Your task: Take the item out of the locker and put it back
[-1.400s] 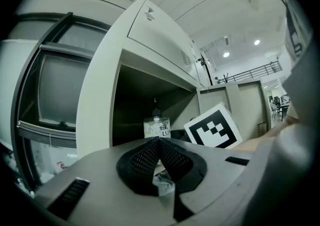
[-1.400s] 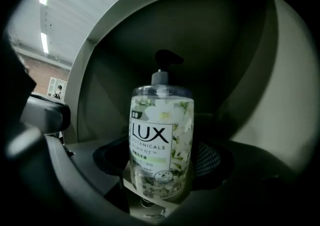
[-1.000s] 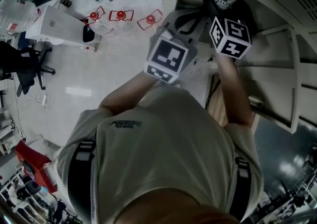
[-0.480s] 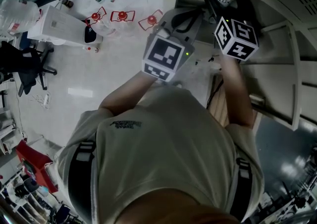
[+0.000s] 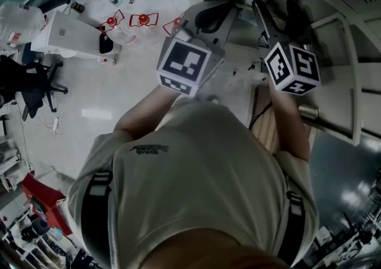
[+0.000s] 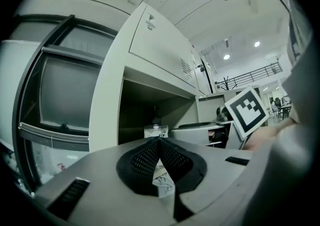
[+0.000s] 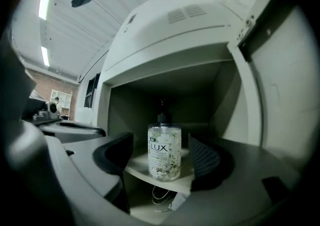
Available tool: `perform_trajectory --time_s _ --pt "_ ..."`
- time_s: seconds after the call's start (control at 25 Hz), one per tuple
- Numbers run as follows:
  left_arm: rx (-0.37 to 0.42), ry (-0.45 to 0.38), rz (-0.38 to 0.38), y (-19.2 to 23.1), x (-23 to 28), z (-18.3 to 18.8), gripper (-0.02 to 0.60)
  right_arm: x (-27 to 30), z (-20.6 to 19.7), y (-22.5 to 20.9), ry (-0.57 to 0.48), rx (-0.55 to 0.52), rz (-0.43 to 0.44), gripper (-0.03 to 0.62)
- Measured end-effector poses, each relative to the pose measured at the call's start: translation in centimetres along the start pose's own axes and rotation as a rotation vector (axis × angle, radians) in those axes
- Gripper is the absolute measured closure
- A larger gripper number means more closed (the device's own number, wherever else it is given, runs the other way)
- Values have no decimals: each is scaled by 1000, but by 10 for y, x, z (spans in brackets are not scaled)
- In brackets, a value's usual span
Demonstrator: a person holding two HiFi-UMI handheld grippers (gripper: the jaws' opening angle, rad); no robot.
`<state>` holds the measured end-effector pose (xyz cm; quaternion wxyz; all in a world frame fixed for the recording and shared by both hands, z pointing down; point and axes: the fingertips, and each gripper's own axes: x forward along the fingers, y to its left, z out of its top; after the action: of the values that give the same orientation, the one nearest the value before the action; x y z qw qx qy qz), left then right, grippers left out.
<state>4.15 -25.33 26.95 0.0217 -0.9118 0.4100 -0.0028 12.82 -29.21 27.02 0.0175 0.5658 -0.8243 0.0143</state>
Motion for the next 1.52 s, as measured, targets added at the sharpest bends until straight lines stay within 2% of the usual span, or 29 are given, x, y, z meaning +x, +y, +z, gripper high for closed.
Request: perform_trajectory --time_s 0.04,0.12,0.2,0.28,0.32,0.48,0.64,0.68,0.84,1.0,1.08,1.52 --pt "6 -5 2 0 -2 2 569 -6 3 2 -14 -5 2 247" --pt "17 -16 2 -2 -5 6 569 -18 7 6 -35 -11 5 250" --pt "31 -25 1 -5 -8 10 569 -28 9 8 -52 -3 3 327" --pt "34 -33 -6 -8 -11 13 569 -36 8 9 -67 7 1 348" --pt "32 -36 -13 -10 -12 13 569 -40 7 10 -77 11 -1 389" --pt "41 -33 -36 -20 -14 6 569 -52 -2 10 -118 31 -5 467" --pt "41 -29 -49 -27 -19 -1 569 -64 -9 17 -124 11 5 473" --pt "38 -31 -55 -29 -20 -3 569 -67 -10 19 -126 4 5 504" --pt "32 -29 -72 -34 -25 -14 569 -76 -23 24 -124 -16 10 550" --pt "41 -18 -68 -34 -26 -24 569 -81 -37 31 -112 2 28 553" --pt "41 -20 -60 -33 -27 -28 569 -84 -42 36 -109 3 39 580" --pt "24 55 -62 -35 -41 -62 569 -92 -61 57 -87 18 79 589"
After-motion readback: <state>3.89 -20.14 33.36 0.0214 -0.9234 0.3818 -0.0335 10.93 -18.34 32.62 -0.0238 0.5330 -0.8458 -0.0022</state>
